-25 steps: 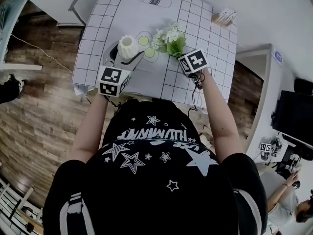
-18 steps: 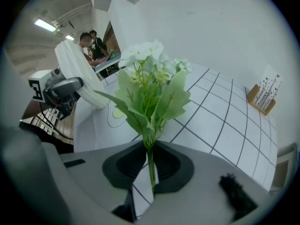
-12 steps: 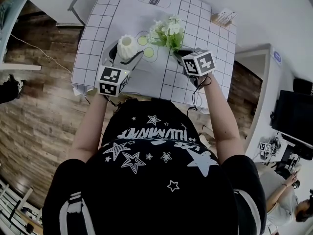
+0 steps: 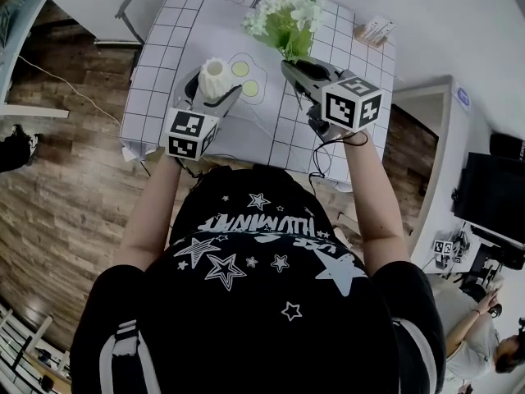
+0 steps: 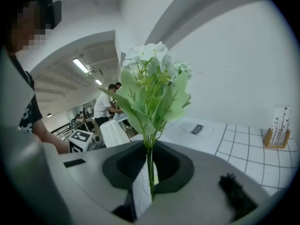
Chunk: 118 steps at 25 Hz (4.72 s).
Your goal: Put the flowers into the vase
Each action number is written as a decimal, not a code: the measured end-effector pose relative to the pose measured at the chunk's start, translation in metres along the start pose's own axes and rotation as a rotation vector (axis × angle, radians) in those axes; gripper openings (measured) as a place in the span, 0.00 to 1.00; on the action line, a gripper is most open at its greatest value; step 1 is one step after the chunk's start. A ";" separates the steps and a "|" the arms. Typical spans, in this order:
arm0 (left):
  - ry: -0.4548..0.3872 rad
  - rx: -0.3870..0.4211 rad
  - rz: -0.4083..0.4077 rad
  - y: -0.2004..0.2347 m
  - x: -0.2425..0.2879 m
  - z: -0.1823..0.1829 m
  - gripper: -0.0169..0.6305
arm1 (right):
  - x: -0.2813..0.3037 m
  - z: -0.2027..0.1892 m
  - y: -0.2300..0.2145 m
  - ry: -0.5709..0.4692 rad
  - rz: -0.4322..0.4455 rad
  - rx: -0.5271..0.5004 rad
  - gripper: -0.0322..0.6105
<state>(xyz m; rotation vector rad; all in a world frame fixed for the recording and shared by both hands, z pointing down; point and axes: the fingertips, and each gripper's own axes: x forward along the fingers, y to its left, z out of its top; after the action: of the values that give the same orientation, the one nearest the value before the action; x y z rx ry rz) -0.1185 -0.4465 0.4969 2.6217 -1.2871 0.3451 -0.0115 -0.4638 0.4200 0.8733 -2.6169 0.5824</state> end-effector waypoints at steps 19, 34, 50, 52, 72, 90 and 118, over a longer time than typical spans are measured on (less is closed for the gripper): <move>0.003 0.000 0.001 -0.001 0.001 -0.001 0.61 | 0.012 0.185 0.119 -0.515 0.304 0.018 0.13; -0.001 -0.001 -0.005 0.000 0.002 -0.002 0.61 | 0.049 0.117 0.112 -0.343 0.242 -0.032 0.13; -0.003 -0.004 -0.006 0.001 0.001 -0.001 0.61 | 0.061 0.053 0.120 -0.180 0.090 -0.254 0.17; -0.002 -0.004 -0.007 0.001 0.002 -0.002 0.61 | 0.061 0.052 0.120 -0.194 0.085 -0.244 0.18; -0.005 -0.028 -0.023 0.001 0.002 -0.003 0.62 | 0.040 0.036 0.120 -0.187 0.024 -0.198 0.31; 0.046 -0.003 -0.112 -0.002 0.006 -0.015 0.63 | 0.012 0.013 0.094 -0.223 -0.132 -0.071 0.31; 0.013 -0.194 -0.015 0.015 -0.099 -0.025 0.77 | -0.034 -0.012 0.055 -0.224 -0.157 0.081 0.31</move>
<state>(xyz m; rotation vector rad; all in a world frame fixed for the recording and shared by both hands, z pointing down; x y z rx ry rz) -0.1924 -0.3744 0.4928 2.4615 -1.2296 0.2216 -0.0186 -0.4011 0.4012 1.2214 -2.7023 0.5820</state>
